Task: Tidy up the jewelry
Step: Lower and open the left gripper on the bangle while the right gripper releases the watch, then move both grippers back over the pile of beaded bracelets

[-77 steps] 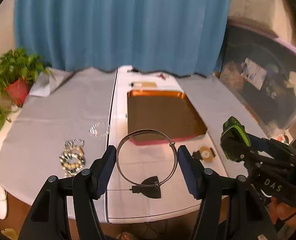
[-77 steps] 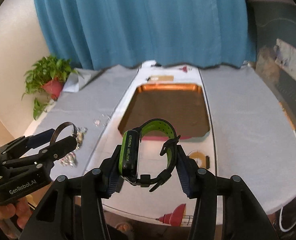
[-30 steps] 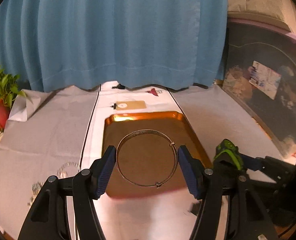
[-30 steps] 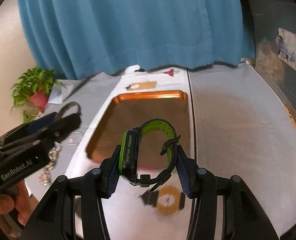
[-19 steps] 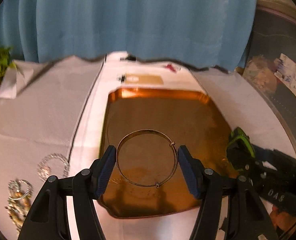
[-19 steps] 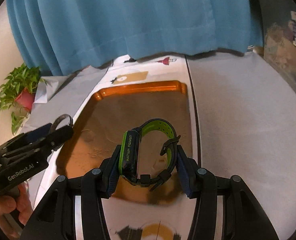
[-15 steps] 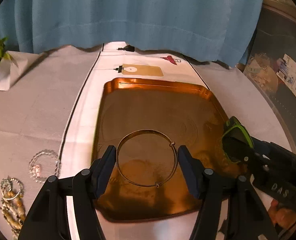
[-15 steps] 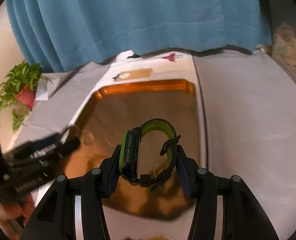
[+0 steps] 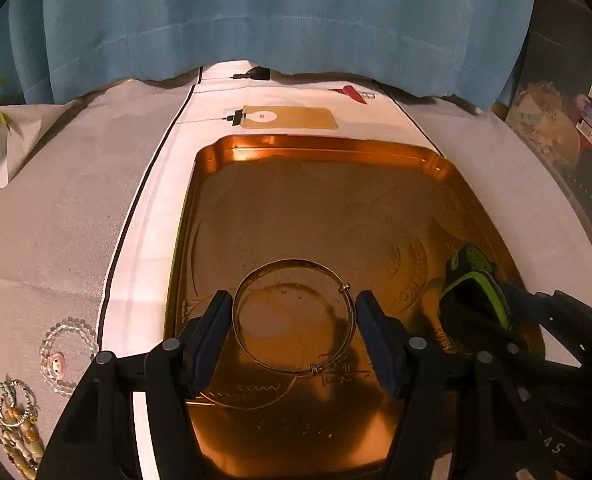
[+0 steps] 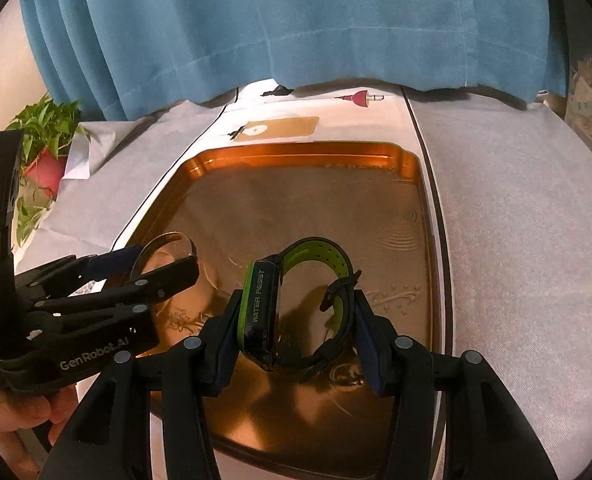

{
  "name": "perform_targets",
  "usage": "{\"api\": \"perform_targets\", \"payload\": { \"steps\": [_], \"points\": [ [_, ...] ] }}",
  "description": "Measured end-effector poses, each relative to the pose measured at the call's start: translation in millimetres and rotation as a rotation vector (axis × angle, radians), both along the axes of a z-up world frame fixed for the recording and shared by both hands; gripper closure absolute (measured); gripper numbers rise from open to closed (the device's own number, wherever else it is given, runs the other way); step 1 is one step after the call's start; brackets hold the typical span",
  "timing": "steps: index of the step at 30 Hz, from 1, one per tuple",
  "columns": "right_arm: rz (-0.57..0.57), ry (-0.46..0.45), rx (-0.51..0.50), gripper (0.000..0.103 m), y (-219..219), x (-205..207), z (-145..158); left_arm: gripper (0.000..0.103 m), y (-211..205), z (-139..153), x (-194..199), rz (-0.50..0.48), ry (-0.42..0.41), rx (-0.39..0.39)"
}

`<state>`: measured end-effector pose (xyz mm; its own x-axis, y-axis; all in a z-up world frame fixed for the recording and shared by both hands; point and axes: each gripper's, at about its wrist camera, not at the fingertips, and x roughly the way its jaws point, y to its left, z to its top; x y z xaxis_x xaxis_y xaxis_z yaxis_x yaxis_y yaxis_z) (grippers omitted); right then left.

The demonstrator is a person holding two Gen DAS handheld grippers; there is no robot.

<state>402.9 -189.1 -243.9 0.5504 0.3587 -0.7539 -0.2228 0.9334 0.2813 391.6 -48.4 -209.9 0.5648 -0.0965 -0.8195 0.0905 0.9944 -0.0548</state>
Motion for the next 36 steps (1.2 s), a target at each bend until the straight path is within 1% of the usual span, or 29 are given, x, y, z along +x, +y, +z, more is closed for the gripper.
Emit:
{"api": "perform_targets", "payload": {
  "steps": [5,6,7,8,9,12,14,15,17,19,21,22,24,26,28,31,32,35,36],
  "points": [
    [0.0,0.005,-0.012,0.05,0.5,-2.5,-4.8,0.042,1.1,-3.1,0.4,0.0,0.013,-0.005],
    [-0.004,0.003,-0.017,0.048,0.6,-3.1,-4.3,0.035,1.7,-3.5,0.4,0.0,0.014,-0.005],
    [-0.01,0.004,-0.012,0.044,-0.4,-2.8,-4.4,0.029,1.8,-3.6,-0.1,0.006,0.01,0.008],
    [-0.022,0.007,0.001,0.043,-2.7,-3.1,-4.7,0.017,1.5,-3.2,-0.4,0.019,0.003,0.025],
    [-0.026,0.011,0.016,0.042,-4.8,-3.1,-5.2,0.012,1.5,-1.6,-2.0,0.046,-0.014,0.056],
    [-0.036,0.014,0.035,0.038,-9.8,-4.0,-4.3,0.011,0.1,3.8,-5.8,0.051,-0.043,0.076],
    [-0.047,0.011,0.03,0.028,-12.7,-4.9,-3.4,0.01,1.7,5.9,-6.0,0.055,-0.04,0.072],
    [-0.057,0.007,0.026,0.025,-14.7,-6.0,-2.1,0.008,2.4,6.2,-5.6,0.059,-0.037,0.073],
    [-0.067,-0.002,0.019,0.011,-16.5,-7.3,1.1,0.008,3.9,8.3,-5.7,0.083,-0.032,0.093],
    [-0.064,-0.028,0.004,0.007,-14.8,-11.3,8.5,0.008,4.4,11.7,-8.4,0.086,-0.044,0.092],
    [-0.062,-0.05,-0.024,0.006,-11.8,-16.0,16.8,0.007,7.7,17.9,-15.2,0.096,-0.076,0.067],
    [-0.059,-0.058,-0.032,0.005,-10.8,-19.0,21.1,0.007,10.7,20.8,-19.6,0.097,-0.084,0.043],
    [-0.053,-0.064,-0.027,0.003,-11.0,-27.7,28.2,0.005,14.8,25.7,-29.4,0.12,-0.085,0.034],
    [-0.034,-0.076,0.012,0.002,-14.9,-41.8,35.5,0.005,16.0,31.1,-41.6,0.126,-0.085,0.032],
    [-0.013,-0.098,0.05,0.002,-20.1,-62.2,43.5,0.004,13.0,39.2,-57.4,0.098,-0.096,0.025],
    [-0.031,-0.143,0.049,0.001,-26.8,-99.0,58.3,0.004,4.8,51.2,-89.5,0.079,-0.095,0.068],
    [-0.033,-0.159,0.046,0.001,-28.9,-114.6,63.7,0.004,1.5,54.9,-105.5,0.075,-0.104,0.085],
    [-0.049,-0.199,0.001,0.001,-31.6,-156.4,76.8,0.004,-7.2,65.2,-150.8,0.058,-0.167,0.136],
    [-0.065,-0.229,-0.02,0.001,-32.6,-175.7,82.6,0.004,-10.7,69.2,-167.4,0.043,-0.189,0.152]
  ]
}}
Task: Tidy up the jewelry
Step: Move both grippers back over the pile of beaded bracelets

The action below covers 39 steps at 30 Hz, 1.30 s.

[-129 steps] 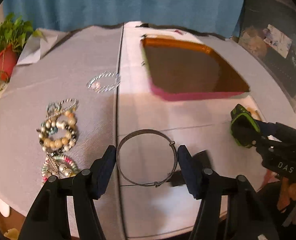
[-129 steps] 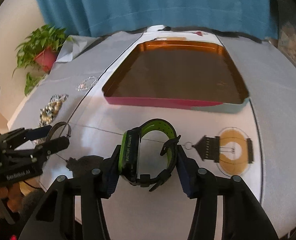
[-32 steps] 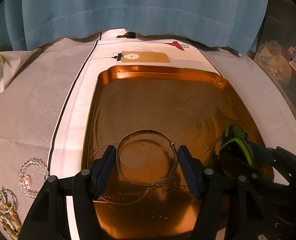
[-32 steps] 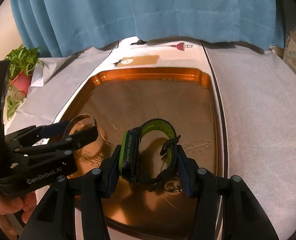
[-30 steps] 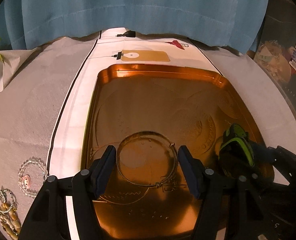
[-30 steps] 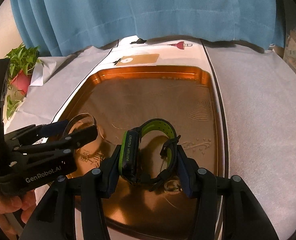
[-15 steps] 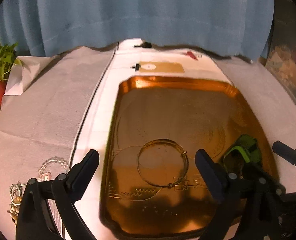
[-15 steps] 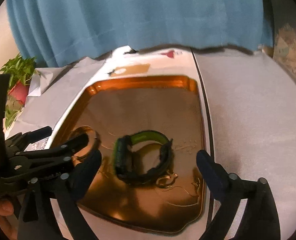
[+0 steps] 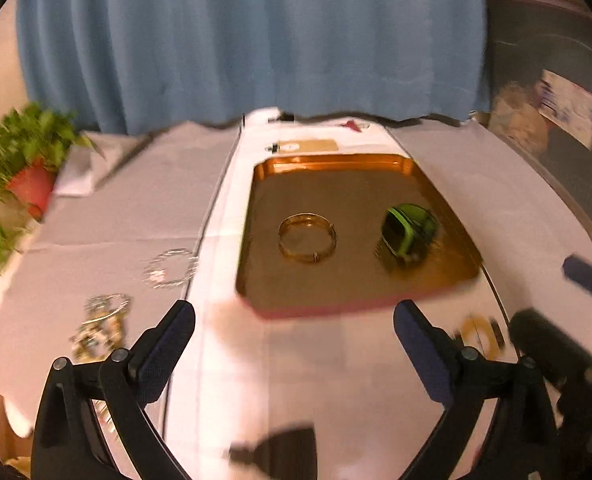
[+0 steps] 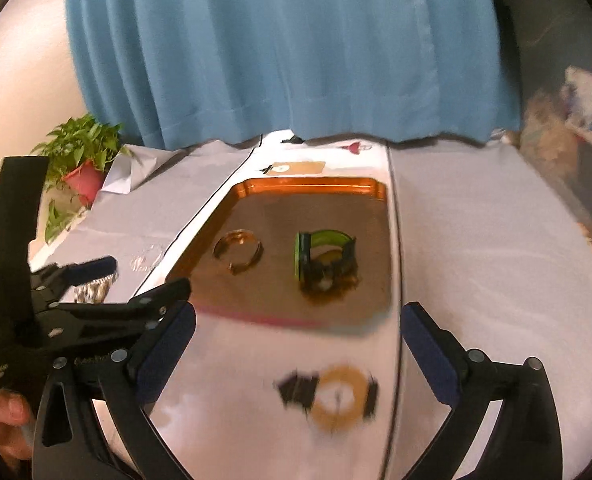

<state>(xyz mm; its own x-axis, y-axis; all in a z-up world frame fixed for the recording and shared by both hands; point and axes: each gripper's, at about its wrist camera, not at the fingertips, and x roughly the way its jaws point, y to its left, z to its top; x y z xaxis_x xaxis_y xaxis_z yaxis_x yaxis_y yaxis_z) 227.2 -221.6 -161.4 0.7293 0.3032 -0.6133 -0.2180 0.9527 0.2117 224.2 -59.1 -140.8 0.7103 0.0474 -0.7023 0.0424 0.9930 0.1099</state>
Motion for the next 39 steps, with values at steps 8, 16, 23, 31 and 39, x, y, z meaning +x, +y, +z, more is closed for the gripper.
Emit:
{"api": "perform_targets", "payload": {
  "steps": [8,16,23,31,39],
  "points": [
    [0.015,-0.17,-0.109,0.001,7.9,-115.8,43.7,0.004,8.3,29.3,-103.7,-0.104,-0.029,-0.101],
    [0.015,-0.208,-0.113,0.001,24.5,-182.7,88.5,0.004,26.4,63.2,-168.9,-0.177,-0.1,-0.076],
    [0.132,-0.221,-0.045,0.001,51.1,-184.7,104.6,0.004,109.1,63.8,-168.2,-0.067,-0.108,-0.113],
    [0.212,-0.128,-0.073,0.018,94.1,-133.3,72.7,0.045,233.9,59.4,-114.2,0.07,-0.096,-0.203],
    [0.328,-0.055,0.023,0.032,142.9,-64.0,46.3,0.058,277.4,46.7,-66.5,0.033,-0.068,-0.235]
  ]
}}
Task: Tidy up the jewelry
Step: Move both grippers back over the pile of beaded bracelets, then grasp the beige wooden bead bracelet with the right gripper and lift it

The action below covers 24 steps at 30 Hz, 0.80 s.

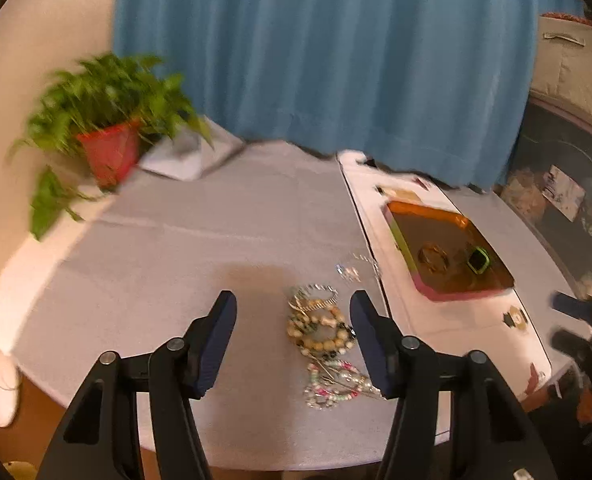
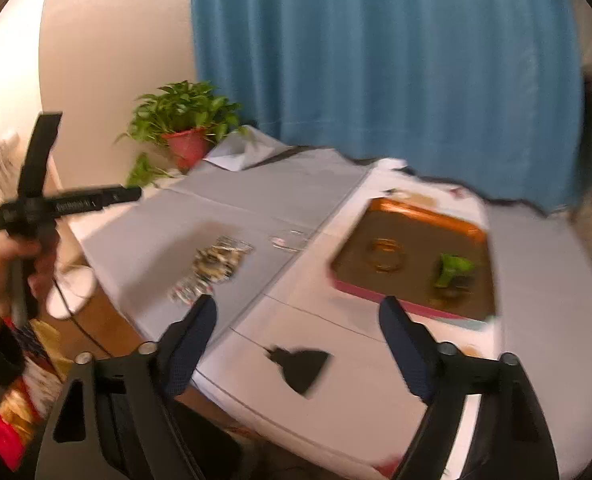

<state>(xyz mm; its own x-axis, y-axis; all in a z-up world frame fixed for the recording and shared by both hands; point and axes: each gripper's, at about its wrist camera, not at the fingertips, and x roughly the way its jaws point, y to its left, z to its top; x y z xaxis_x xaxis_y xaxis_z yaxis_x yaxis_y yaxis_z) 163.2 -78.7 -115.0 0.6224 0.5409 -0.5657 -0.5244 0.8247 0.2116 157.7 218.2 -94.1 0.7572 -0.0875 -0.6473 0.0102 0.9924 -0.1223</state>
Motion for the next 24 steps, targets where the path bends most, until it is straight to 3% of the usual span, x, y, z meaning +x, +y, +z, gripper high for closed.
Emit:
{"api": "perform_targets", "payload": {
  "steps": [1,2,5,7,12,13,14,15,20,24],
  "points": [
    [0.008,0.015,0.014,0.041,6.7,8.0,-4.3,0.065,-2.6,-9.5,4.2,-0.011,0.019,-0.002],
    [0.022,0.049,0.028,0.047,19.1,20.5,-13.6,0.078,-6.5,-21.2,9.5,-0.025,0.042,0.0],
    [0.079,0.124,0.047,0.065,49.8,41.5,-35.6,0.084,-13.1,-62.5,29.1,-0.048,0.134,-0.035],
    [0.112,0.167,0.043,0.066,70.1,52.5,-51.3,0.084,-13.6,-77.5,35.9,-0.051,0.16,-0.058],
    [0.166,0.253,0.032,0.069,112.2,79.9,-82.9,0.084,4.3,-110.8,53.3,-0.017,0.232,-0.199],
    [0.174,0.266,0.03,0.069,119.5,85.1,-87.6,0.085,8.4,-112.5,53.2,-0.015,0.206,-0.227],
    [0.178,0.271,0.025,0.069,125.4,89.6,-90.8,0.088,9.2,-113.6,55.8,-0.019,0.205,-0.229],
    [0.184,0.275,0.02,0.069,130.8,94.6,-94.3,0.098,9.7,-114.0,57.4,-0.021,0.207,-0.22],
    [0.183,0.302,0.014,0.07,144.5,121.4,-106.3,0.098,23.9,-109.2,58.2,0.051,0.179,-0.184],
    [0.184,0.316,0.023,0.07,157.4,139.2,-106.1,0.098,50.7,-102.2,49.5,0.142,0.135,-0.217]
  ]
}}
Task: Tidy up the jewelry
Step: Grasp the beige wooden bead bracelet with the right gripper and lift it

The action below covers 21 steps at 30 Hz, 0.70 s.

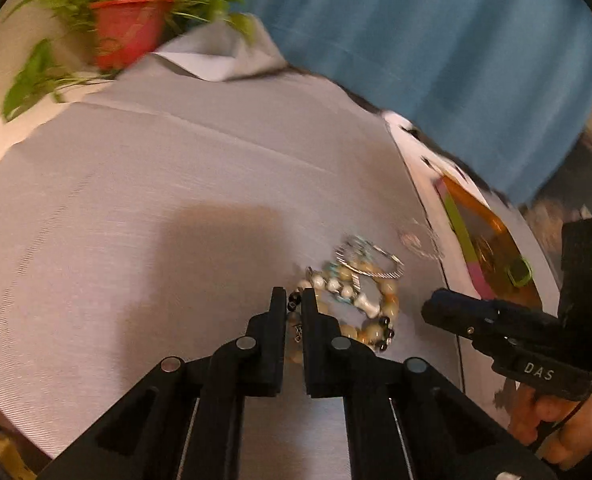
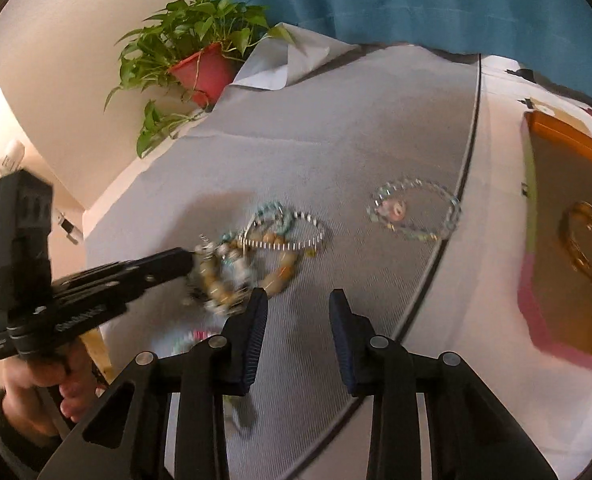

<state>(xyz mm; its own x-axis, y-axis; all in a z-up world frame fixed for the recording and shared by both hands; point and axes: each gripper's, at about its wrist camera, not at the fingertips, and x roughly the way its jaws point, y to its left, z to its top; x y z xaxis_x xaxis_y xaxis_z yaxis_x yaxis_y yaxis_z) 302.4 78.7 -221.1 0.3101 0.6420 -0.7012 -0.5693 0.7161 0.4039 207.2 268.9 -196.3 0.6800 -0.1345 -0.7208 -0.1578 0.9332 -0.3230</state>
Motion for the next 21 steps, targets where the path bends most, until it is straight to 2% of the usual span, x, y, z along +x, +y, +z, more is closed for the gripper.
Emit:
{"api": "perform_targets", "payload": {
  "steps": [7,10,12,13,15,21],
  "points": [
    [0.032,0.037,0.015,0.072,32.8,6.9,-5.7,0.098,10.6,-2.3,-13.4,0.03,0.009,0.02],
    [0.045,-0.005,-0.041,0.072,46.4,3.8,-5.4,0.098,8.9,-1.9,-16.5,0.022,0.018,0.036],
    [0.062,-0.051,-0.098,0.078,51.4,1.2,-4.8,0.098,5.6,-5.7,-17.6,0.013,0.034,0.047],
    [0.066,-0.062,-0.118,0.087,50.8,-0.3,-5.2,0.098,3.9,-6.9,-17.0,0.01,0.04,0.047],
    [0.05,-0.069,-0.143,0.091,40.5,-1.9,-5.9,0.098,0.2,-4.2,-17.5,0.004,0.031,0.036],
    [-0.091,-0.038,-0.2,0.091,-38.7,-16.2,-8.2,0.098,-31.1,23.9,-10.7,-0.07,-0.035,0.016]
  ]
}}
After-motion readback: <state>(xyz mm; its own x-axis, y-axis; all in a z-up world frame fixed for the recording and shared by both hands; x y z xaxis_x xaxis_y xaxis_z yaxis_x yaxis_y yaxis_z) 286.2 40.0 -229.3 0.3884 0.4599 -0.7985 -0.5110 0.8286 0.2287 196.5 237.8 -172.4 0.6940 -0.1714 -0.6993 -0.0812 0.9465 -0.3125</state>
